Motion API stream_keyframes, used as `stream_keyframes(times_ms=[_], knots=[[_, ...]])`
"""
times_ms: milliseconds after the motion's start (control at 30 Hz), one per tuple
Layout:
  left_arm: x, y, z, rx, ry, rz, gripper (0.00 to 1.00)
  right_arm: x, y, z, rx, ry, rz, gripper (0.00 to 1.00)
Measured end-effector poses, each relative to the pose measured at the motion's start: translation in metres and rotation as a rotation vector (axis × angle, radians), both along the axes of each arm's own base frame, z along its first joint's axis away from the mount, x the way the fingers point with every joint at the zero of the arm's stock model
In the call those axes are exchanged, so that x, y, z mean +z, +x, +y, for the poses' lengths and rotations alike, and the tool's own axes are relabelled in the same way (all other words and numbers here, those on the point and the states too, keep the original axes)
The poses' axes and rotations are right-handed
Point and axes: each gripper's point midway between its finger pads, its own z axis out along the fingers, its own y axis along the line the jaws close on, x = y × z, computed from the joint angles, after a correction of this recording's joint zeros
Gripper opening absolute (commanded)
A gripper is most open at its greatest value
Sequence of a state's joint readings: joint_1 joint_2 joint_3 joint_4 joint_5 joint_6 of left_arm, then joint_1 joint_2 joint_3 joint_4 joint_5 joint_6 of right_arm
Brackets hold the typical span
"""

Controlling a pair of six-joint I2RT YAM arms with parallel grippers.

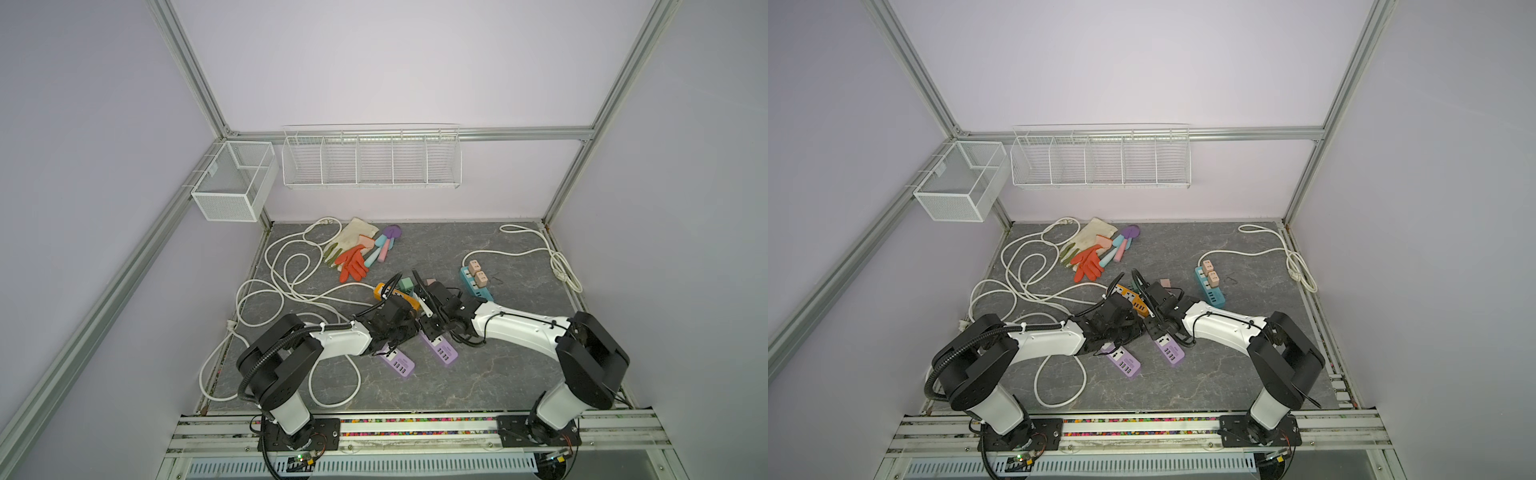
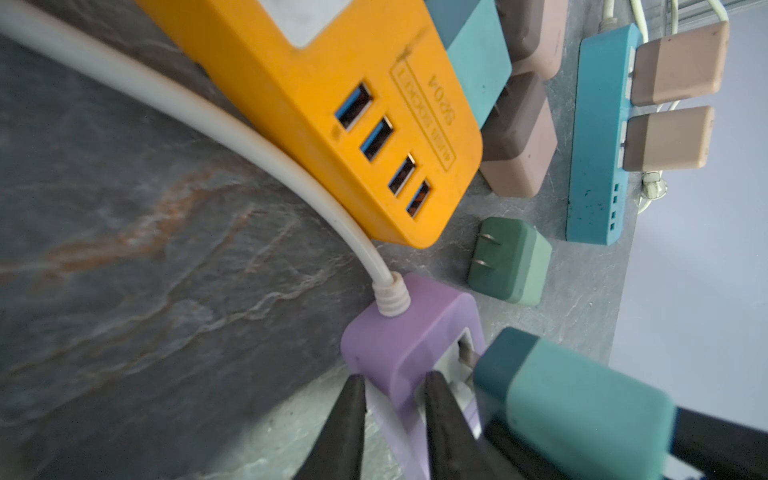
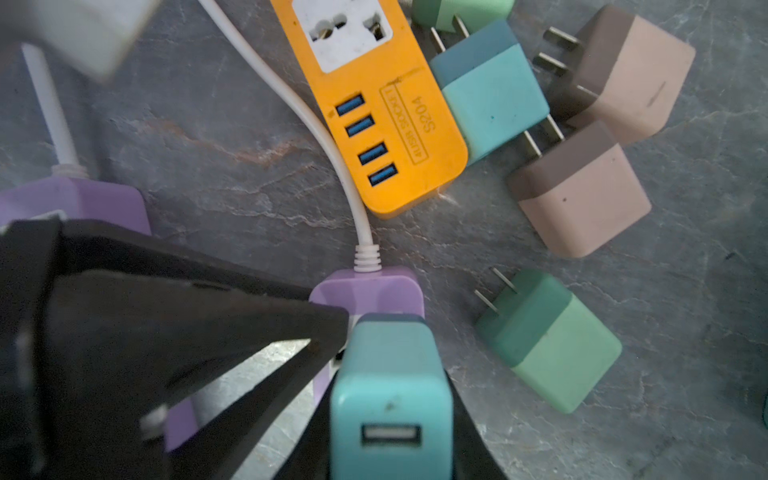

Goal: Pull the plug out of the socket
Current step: 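Pull the teal plug out with the right gripper while the left holds the strip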

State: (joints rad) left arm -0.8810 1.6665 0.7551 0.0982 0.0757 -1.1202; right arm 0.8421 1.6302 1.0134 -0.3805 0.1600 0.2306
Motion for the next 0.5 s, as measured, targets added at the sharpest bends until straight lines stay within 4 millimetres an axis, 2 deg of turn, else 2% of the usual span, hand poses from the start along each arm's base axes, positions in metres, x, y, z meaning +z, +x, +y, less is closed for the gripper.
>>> stream_keyframes(times_ms=[67,167,333,500], knots=[[0.0,0.0,-0.001,-0.001,-0.003,-0.002,0.26,0.007,0.001,0.0,-0.002,0.016,-0.012,0.21],[0.001,0.0,-0.001,-0.002,-0.003,-0.003,0.26,0.029,0.002,-0.002,-0.007,0.065,-0.044,0.21],[0.002,0.0,-0.001,-0.014,0.011,-0.004,0.28,0.062,0.007,-0.015,-0.046,0.175,-0.071,0.21],[0.01,0.001,-0.005,-0.064,0.059,-0.015,0.28,0.066,0.007,-0.037,-0.112,0.26,-0.019,0.21]])
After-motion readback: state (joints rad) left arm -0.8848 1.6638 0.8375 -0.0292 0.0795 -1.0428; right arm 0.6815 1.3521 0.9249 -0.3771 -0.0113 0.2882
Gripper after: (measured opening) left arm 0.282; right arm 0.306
